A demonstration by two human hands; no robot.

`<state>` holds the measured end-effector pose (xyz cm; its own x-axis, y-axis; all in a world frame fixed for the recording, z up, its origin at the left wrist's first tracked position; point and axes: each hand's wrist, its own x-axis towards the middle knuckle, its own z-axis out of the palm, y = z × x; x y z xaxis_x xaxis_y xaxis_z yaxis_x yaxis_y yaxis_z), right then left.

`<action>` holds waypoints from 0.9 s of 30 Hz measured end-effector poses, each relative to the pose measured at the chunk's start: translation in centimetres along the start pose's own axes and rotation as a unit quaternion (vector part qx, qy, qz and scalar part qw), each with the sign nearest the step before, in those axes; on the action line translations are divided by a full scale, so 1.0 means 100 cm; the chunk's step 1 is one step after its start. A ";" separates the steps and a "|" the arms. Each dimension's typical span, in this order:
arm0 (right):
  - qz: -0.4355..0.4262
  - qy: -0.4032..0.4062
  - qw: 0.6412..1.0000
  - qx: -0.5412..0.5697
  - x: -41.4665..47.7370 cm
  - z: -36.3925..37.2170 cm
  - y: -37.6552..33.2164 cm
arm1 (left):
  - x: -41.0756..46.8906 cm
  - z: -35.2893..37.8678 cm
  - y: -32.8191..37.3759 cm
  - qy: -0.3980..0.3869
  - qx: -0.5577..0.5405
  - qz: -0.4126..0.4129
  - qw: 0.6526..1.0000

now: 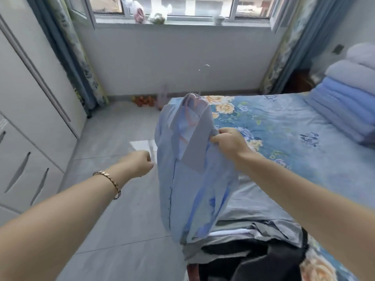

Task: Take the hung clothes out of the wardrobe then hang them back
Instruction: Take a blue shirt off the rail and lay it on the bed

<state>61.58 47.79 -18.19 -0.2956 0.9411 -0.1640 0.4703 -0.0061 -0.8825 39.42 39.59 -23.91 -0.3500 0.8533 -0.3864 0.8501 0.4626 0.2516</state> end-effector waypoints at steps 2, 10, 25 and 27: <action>0.037 0.060 0.997 0.039 0.013 -0.044 0.041 | 0.021 0.016 0.042 -0.006 -0.005 0.026 1.000; 0.156 0.226 0.961 -0.008 0.035 -0.176 0.257 | 0.082 0.094 0.167 -0.038 0.057 0.079 0.994; 0.307 0.325 0.890 -0.093 0.066 -0.227 0.488 | 0.170 0.236 0.263 -0.139 0.100 0.086 0.981; 0.336 0.304 0.878 -0.155 0.070 -0.232 0.503 | 0.175 0.246 0.265 -0.141 0.104 0.091 0.980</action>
<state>102.49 61.88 -53.46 0.5886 0.7677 -0.2536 0.5999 -0.6250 -0.4995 65.43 60.89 -45.83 -0.0866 0.8031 -0.5895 0.9605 0.2243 0.1644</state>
